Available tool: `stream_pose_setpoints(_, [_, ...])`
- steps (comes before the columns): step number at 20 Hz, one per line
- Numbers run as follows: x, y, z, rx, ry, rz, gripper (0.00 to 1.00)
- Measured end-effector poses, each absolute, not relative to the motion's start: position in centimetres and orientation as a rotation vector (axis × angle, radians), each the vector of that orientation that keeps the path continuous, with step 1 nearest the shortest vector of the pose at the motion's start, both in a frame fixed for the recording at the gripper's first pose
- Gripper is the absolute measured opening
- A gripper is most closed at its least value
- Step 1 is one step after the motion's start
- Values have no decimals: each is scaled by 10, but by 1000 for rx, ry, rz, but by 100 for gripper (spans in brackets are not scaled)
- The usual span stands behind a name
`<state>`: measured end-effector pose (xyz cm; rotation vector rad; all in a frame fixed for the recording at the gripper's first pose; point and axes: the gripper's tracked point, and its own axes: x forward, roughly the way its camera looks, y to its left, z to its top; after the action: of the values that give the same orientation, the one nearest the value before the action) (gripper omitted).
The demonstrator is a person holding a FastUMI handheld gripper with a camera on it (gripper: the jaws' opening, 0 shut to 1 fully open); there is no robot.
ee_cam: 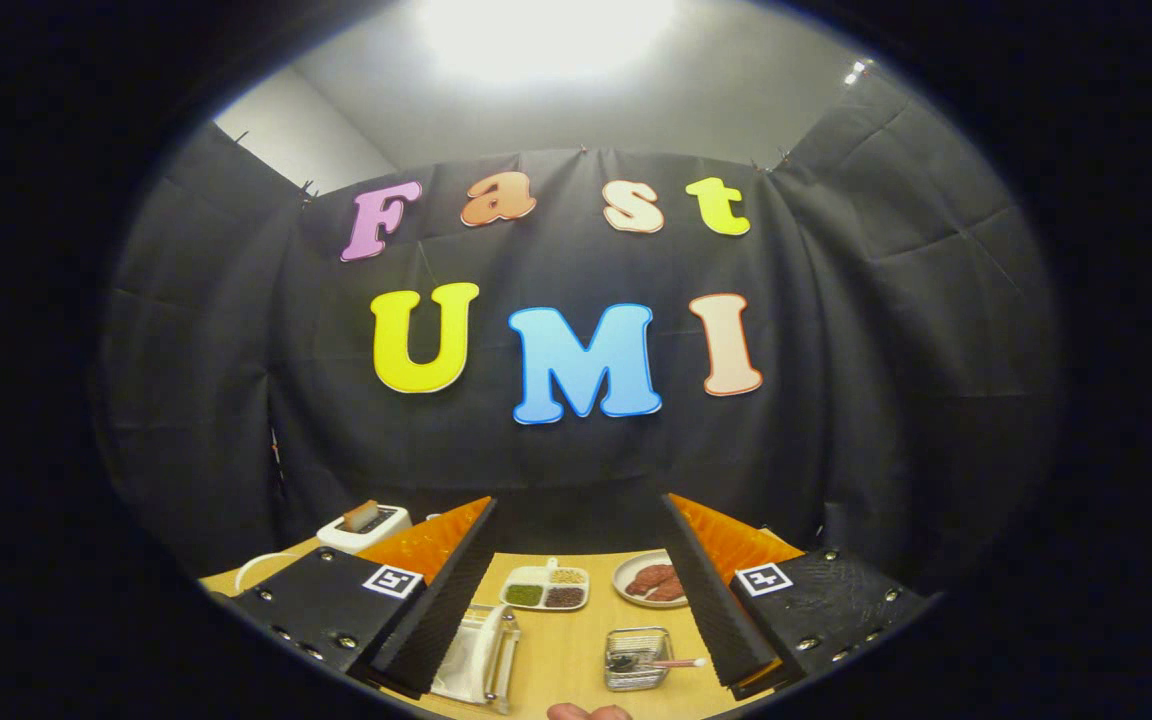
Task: Take the plate from the dish rack, then take the spoon from the basket and place it into the plate.
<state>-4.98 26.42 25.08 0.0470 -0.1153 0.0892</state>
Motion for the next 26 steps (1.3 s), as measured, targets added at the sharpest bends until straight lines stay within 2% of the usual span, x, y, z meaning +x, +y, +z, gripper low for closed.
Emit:
stream_pose_setpoints(5, [-24,325,235,62,29,178,98])
stream_pose_setpoints(9, [0,373,176,52,310,233,98])
stream_pose_setpoints(11, [8,383,142,41,459,226,98])
stream_pose_setpoints(20, [30,416,51,15,847,184,98])
stream_pose_setpoints(26, [41,425,5,26,996,128,95])
